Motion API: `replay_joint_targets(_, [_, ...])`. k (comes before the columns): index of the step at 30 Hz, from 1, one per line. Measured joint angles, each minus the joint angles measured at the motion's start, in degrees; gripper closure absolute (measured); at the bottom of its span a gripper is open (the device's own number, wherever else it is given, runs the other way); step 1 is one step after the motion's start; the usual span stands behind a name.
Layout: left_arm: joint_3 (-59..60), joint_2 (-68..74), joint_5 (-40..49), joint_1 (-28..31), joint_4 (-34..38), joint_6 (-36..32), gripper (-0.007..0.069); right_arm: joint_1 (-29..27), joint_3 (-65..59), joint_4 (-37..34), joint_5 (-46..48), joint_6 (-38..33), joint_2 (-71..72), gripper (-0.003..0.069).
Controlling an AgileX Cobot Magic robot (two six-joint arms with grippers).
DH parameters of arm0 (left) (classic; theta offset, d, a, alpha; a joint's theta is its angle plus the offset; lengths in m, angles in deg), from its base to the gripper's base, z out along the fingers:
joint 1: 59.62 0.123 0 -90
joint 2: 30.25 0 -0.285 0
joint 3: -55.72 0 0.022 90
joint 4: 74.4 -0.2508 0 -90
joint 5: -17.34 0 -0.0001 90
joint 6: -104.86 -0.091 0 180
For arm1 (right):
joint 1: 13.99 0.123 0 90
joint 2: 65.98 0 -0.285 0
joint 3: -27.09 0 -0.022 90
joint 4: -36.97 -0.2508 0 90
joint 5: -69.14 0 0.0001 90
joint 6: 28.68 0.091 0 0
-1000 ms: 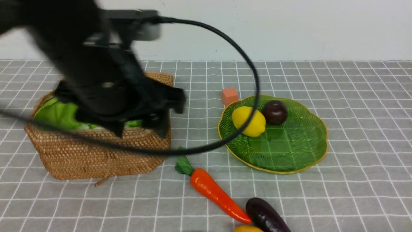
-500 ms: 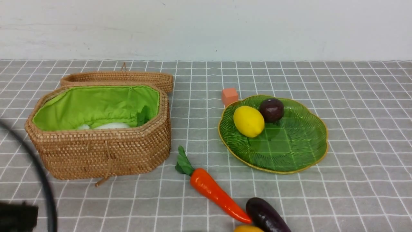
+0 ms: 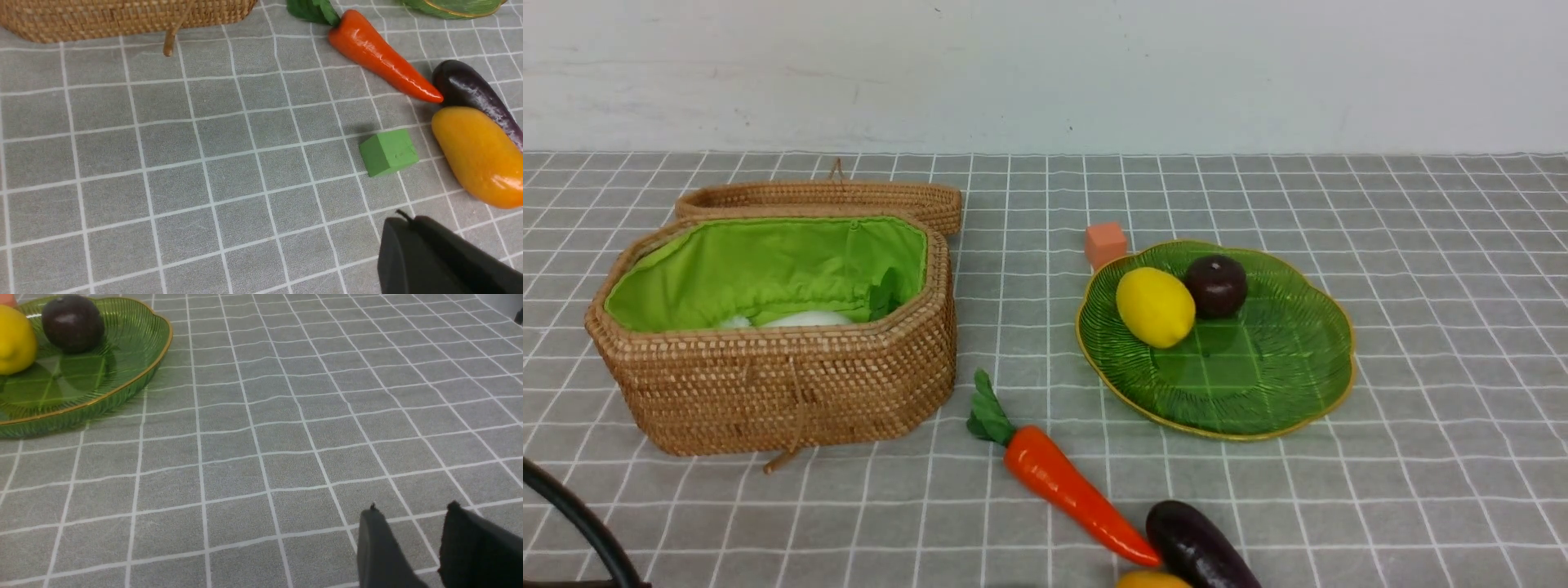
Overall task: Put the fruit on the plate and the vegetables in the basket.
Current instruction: Use the right arm to grab a carrot and put it into the left basket
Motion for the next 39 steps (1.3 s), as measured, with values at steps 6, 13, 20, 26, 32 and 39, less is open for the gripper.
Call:
replay_joint_targets(6, [0.00, 0.00, 0.06, 0.00, -0.05, 0.00, 0.0638, 0.00, 0.00, 0.00, 0.00, 0.00, 0.00, 0.0419])
replay_joint_targets(13, [0.14, 0.00, -2.50, 0.00, -3.77, -0.03, 0.0638, 0.00, 0.00, 0.00, 0.00, 0.00, 0.00, 0.0419])
replay_joint_targets(20, [1.95, -3.76, -14.02, 6.10, -7.41, -6.56, 0.0638, 0.00, 0.00, 0.00, 0.00, 0.00, 0.00, 0.0419])
replay_joint_targets(26, [13.54, -15.89, -27.03, 17.39, -1.82, -21.47, 0.0638, 0.00, 0.00, 0.00, 0.00, 0.00, 0.00, 0.0419])
replay_joint_targets(32, [26.75, -29.38, -31.08, 26.32, 2.75, -24.22, 0.0638, 0.00, 0.00, 0.00, 0.00, 0.00, 0.00, 0.0419])
replay_joint_targets(39, [37.67, -31.41, -29.24, 29.77, 3.07, -24.22, 0.0638, 0.00, 0.00, 0.00, 0.00, 0.00, 0.02, 0.0419])
